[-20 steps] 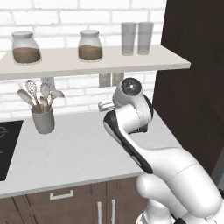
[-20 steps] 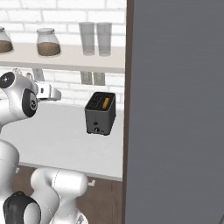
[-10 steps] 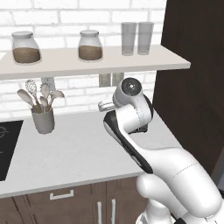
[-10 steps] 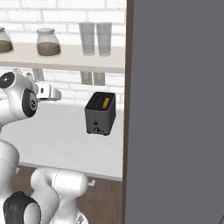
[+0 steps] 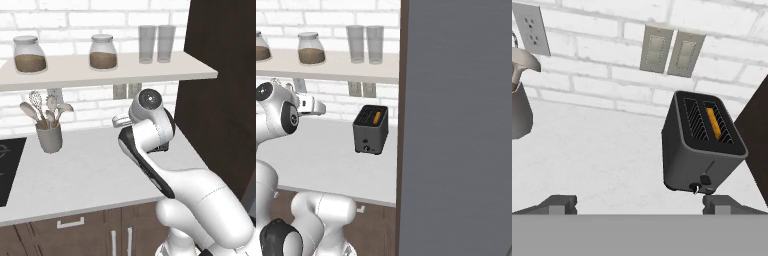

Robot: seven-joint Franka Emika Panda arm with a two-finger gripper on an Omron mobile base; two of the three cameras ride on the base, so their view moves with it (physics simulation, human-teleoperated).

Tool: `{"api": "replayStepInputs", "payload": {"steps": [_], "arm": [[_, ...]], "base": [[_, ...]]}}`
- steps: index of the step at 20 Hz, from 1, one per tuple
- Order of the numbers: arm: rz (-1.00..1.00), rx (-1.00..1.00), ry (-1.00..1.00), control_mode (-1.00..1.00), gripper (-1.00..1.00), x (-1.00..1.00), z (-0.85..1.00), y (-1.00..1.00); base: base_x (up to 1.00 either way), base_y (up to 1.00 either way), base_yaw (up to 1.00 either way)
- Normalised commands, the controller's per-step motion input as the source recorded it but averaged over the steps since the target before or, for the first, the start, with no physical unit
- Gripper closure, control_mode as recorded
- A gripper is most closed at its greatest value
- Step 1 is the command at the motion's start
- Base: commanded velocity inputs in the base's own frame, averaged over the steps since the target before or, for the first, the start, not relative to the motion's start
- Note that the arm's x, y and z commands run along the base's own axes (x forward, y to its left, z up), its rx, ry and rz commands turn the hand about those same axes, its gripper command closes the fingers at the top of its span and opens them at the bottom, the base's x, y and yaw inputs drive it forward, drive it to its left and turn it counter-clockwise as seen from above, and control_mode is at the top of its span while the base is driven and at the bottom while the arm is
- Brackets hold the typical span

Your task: Start the toaster. Once the lever pops up, take the bread to the plate on the dining counter.

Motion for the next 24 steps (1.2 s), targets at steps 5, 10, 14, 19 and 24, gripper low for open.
{"api": "replayStepInputs", "payload": {"steps": [5, 10, 14, 19, 24], "arm": [[0.0, 0.0, 0.0, -1.0, -1.0, 0.0, 0.0, 0.0], [0.0, 0.0, 0.0, -1.0, -1.0, 0.0, 0.0, 0.0], [0.0, 0.0, 0.0, -1.0, -1.0, 0.0, 0.0, 0.0], [0.0, 0.0, 0.0, -1.0, -1.0, 0.0, 0.0, 0.0], [0.0, 0.0, 0.0, -1.0, -1.0, 0.0, 0.0, 0.0]], "base": [[0.0, 0.0, 0.0], [0.0, 0.0, 0.0], [0.0, 0.0, 0.0], [0.0, 0.0, 0.0], [0.0, 0.0, 0.0]]}}
